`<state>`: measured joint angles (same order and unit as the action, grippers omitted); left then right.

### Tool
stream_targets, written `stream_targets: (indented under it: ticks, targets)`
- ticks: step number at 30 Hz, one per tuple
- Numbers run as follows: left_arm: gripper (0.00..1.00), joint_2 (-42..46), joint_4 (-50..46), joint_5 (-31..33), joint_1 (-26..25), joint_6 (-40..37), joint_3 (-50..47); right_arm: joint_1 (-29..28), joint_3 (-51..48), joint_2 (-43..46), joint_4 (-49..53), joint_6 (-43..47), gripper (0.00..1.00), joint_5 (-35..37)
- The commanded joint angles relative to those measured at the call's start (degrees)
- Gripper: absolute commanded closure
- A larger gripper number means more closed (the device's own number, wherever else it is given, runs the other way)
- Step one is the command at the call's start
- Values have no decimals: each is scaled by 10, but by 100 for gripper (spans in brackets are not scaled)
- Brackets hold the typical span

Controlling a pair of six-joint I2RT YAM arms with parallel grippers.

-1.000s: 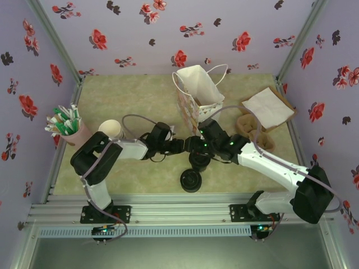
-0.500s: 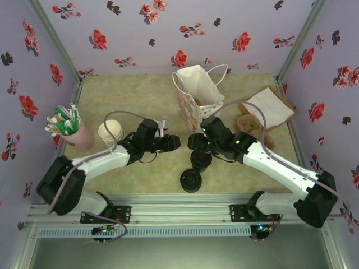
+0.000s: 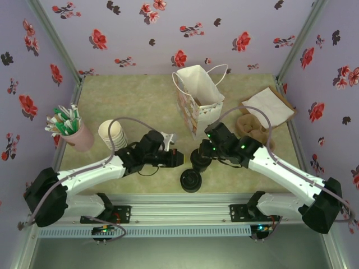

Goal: Pack the takeout coffee

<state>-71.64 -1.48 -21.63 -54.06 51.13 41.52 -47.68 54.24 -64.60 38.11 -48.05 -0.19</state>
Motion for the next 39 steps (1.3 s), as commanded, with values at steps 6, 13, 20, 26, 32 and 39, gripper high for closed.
stream_targets:
  ticks: [6, 13, 20, 26, 32, 39]
  targets:
    - [98, -33, -21, 8, -25, 0, 47, -4, -21, -6, 2, 4, 90, -6]
    - [99, -62, -21, 9, -36, -4, 78, -3, -28, -7, 1, 4, 89, -2]
    - [100, -83, -26, 18, -44, -6, 82, -4, -32, -8, -1, 3, 89, -2]
    - [100, -92, -31, 27, -44, -12, 83, -4, -33, -11, -3, 3, 89, -3]
    - [100, -109, -23, 28, -44, -13, 81, -4, -33, -11, -3, 3, 89, -6]
    - [100, -113, -32, 34, -44, -17, 83, -4, -33, -14, -3, 3, 89, -6]
